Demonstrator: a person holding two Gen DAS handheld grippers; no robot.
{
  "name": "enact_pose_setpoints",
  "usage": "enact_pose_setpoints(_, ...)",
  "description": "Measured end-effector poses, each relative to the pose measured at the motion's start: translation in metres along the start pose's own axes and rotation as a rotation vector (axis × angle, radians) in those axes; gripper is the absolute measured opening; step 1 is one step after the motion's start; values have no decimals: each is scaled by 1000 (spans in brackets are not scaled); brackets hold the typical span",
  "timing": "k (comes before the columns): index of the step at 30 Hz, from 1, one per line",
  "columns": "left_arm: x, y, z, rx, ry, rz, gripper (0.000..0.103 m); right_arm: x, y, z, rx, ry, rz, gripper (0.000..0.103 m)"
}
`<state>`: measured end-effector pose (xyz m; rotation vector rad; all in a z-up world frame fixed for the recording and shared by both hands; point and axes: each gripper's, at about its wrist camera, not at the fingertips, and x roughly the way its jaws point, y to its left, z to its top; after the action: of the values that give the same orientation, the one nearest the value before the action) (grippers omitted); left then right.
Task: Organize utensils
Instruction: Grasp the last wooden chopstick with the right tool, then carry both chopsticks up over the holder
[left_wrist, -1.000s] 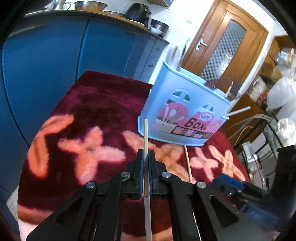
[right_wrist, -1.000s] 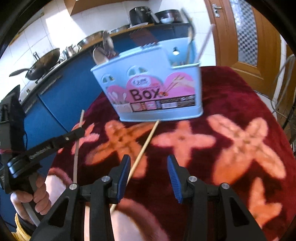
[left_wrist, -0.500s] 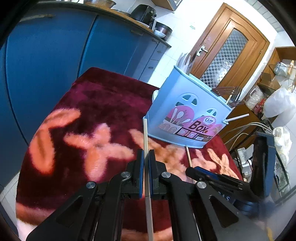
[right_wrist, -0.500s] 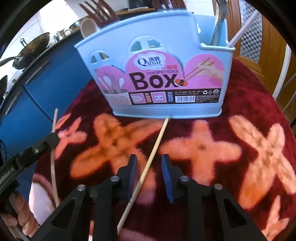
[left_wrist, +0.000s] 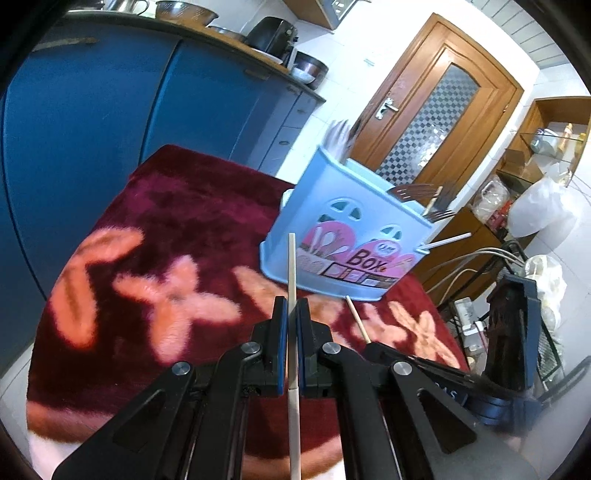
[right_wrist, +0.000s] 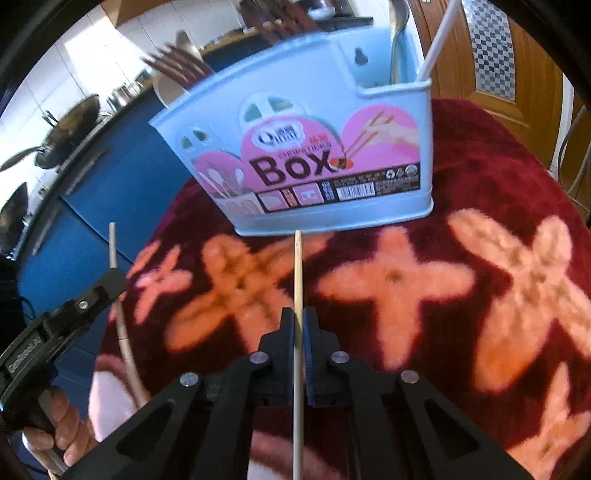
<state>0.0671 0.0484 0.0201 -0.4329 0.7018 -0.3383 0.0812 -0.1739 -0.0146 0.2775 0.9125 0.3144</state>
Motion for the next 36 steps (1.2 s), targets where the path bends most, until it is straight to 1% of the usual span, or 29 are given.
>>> enact_pose_setpoints(6, -10, -13, 3, 23, -27, -18, 2, -35, -1, -7, 10, -90, 82, 6)
enact_pose_setpoints(8, -15, -18, 6, 28, -42, -23, 2, -49, -4, -7, 8, -145, 122, 6)
enact_pose_setpoints(10, -20, -23, 9, 37, -60, -27, 2, -58, -4, -7, -1, -196, 127, 6)
enact_pose_setpoints(11, -23, -26, 11, 42, -71, -29, 2, -67, -6, -5, -6, -237, 131, 6)
enact_pose_setpoints(15, -34, -35, 22, 63, -120, -40, 2, -95, -10, 4, -9, -347, 137, 6)
enact_pose_setpoints(17, -37, -40, 30, 77, -137, -39, 2, -106, -11, 13, -10, -407, 136, 6)
enact_pose_setpoints(20, -40, -48, 45, 96, -170, -40, 2, -116, -11, 27, -24, -470, 138, 6)
enact_pose_setpoints(24, -40, -61, 70, 140, -216, -15, 2, -117, -6, 46, -61, -523, 120, 6)
enact_pose_setpoints(28, -36, -73, 95, 169, -253, -5, 2, -116, -3, 65, -103, -582, 88, 6)
enact_pose_setpoints(34, -26, -92, 132, 226, -321, 25, 2, -111, -8, 95, -118, -646, 89, 6)
enact_pose_setpoints(36, -23, -95, 142, 231, -344, 29, 2, -108, -8, 105, -129, -672, 77, 6)
